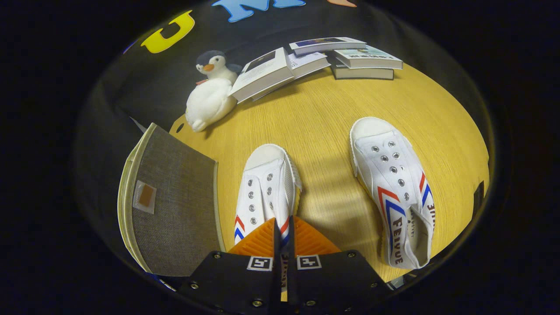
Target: Open the storage box then place both shoes into the box .Put the left shoe in first, then the right shoe, with the right side of both shoes facing outward in a uniform manner.
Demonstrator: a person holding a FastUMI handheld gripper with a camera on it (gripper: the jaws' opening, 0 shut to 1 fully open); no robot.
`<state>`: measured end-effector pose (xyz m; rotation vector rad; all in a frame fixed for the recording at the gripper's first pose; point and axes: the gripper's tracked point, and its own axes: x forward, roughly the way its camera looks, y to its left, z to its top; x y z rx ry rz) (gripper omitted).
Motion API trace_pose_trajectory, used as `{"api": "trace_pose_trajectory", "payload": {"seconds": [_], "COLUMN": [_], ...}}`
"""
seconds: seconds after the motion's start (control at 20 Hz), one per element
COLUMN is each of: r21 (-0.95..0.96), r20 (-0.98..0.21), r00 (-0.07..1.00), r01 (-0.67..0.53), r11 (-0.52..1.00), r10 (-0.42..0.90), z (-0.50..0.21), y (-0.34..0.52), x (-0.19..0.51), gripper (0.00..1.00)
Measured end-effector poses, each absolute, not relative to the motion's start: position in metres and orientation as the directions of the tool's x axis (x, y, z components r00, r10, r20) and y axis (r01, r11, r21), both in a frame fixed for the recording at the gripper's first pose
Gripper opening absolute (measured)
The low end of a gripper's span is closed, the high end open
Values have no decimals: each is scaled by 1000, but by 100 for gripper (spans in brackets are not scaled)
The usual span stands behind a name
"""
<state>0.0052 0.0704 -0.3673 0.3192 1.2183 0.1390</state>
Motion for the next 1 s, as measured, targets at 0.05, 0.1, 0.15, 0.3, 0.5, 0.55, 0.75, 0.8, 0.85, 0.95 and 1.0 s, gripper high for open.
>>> {"api": "trace_pose_trajectory", "payload": {"seconds": [0.05,0.1,0.15,0.3,0.5,0.55,0.75,0.8,0.85,0.95,1.0], "r21": [335,359,384,442,487,498,538,545,551,558,563], "r20": [-893,-888,-876,-847,-810,-799,-749,-738,-730,-717,-714], "r00": [345,342,357,385,420,428,475,480,480,481,475], "r01": [81,98,114,126,89,78,29,10,-7,-37,-48], "r11": [939,928,916,888,869,864,842,838,835,829,825], "r10": [288,307,323,366,410,422,462,474,486,505,514], "z": [-364,-360,-353,-327,-283,-272,-228,-219,-212,-202,-199], "y": [73,76,79,88,101,105,128,136,145,164,174], "x": [5,6,9,17,30,33,49,52,54,57,57], "gripper": [6,6,6,6,6,6,6,6,6,6,6]}}
